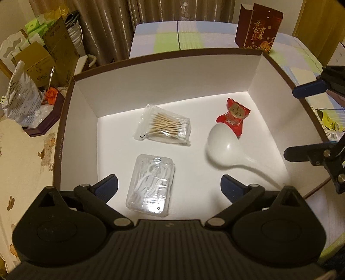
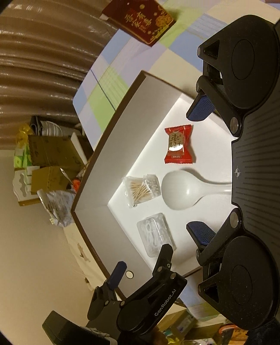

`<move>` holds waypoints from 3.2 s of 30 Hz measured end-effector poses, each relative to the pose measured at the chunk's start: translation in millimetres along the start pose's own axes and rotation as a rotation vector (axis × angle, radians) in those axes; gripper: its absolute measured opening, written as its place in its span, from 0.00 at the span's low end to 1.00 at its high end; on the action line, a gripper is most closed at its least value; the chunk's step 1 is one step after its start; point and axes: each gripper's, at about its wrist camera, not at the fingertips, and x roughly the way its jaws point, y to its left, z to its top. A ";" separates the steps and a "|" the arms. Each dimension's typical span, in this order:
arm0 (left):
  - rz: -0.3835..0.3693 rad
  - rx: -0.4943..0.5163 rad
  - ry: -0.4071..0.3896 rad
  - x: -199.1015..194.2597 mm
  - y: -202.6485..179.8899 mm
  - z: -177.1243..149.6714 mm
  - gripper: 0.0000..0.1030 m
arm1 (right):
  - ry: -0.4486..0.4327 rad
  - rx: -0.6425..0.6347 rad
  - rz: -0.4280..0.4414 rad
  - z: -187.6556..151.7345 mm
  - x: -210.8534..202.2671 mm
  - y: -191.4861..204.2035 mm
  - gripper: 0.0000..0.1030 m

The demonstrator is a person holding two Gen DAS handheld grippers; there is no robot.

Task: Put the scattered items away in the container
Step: 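Lower both items into the box and open both grippers, then withdraw both tools from the box toward the items on the tablecloth, then lower the left gripper onto the white zigzag floss-pick strip and close it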

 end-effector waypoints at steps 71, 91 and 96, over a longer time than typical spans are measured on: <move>0.014 -0.159 -0.088 -111.8 -216.5 -128.1 0.99 | -0.076 0.215 -0.093 -223.6 -200.0 -54.0 1.00; -0.124 0.031 -0.077 -56.3 -308.2 -67.5 0.94 | -0.025 0.526 -0.271 -294.7 -212.4 -143.6 1.00; -0.124 0.022 -0.078 -42.0 -311.0 -48.4 0.90 | -0.013 0.554 -0.261 -294.5 -201.6 -163.7 1.00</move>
